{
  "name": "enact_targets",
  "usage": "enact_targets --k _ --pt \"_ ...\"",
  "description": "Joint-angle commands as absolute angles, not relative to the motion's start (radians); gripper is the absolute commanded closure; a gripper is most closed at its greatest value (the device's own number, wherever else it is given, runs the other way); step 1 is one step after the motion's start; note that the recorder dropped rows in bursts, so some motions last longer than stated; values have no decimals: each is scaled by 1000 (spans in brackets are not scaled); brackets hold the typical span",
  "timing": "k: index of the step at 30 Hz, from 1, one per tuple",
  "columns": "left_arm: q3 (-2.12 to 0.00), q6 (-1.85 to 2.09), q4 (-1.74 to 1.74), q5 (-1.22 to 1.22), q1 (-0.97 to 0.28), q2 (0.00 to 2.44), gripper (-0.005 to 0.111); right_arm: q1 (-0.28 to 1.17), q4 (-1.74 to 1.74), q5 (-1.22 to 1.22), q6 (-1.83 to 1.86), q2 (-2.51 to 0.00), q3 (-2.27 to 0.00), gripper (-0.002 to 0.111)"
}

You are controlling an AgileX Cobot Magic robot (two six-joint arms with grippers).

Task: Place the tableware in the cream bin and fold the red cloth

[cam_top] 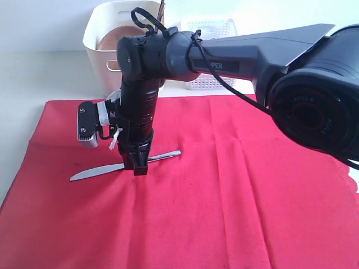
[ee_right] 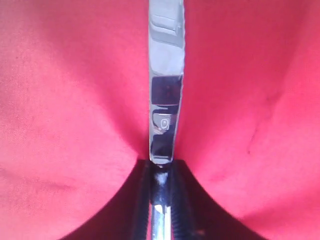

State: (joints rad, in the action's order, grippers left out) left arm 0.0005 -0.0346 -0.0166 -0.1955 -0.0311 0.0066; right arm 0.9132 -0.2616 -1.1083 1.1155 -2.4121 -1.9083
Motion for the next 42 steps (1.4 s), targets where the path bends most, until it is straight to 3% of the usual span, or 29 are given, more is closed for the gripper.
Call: enact_targets --k 1,24,26,33,42 --pt "0 -36 -10 -196 -28 0 103 912 -262 -1153 1124 -2353 -1902 108" --pt "0 -36 -10 -196 -28 0 103 912 -197 -1097 1019 -2435 -1902 107" --pt "0 -36 -10 -196 -28 0 103 912 -179 -1067 936 -2437 -1902 102" --pt "0 -36 -10 -196 -28 0 103 912 -145 -1055 899 -2435 -1902 68" --pt "0 -36 -10 -196 -28 0 103 912 -130 -1066 896 -2409 -1902 70"
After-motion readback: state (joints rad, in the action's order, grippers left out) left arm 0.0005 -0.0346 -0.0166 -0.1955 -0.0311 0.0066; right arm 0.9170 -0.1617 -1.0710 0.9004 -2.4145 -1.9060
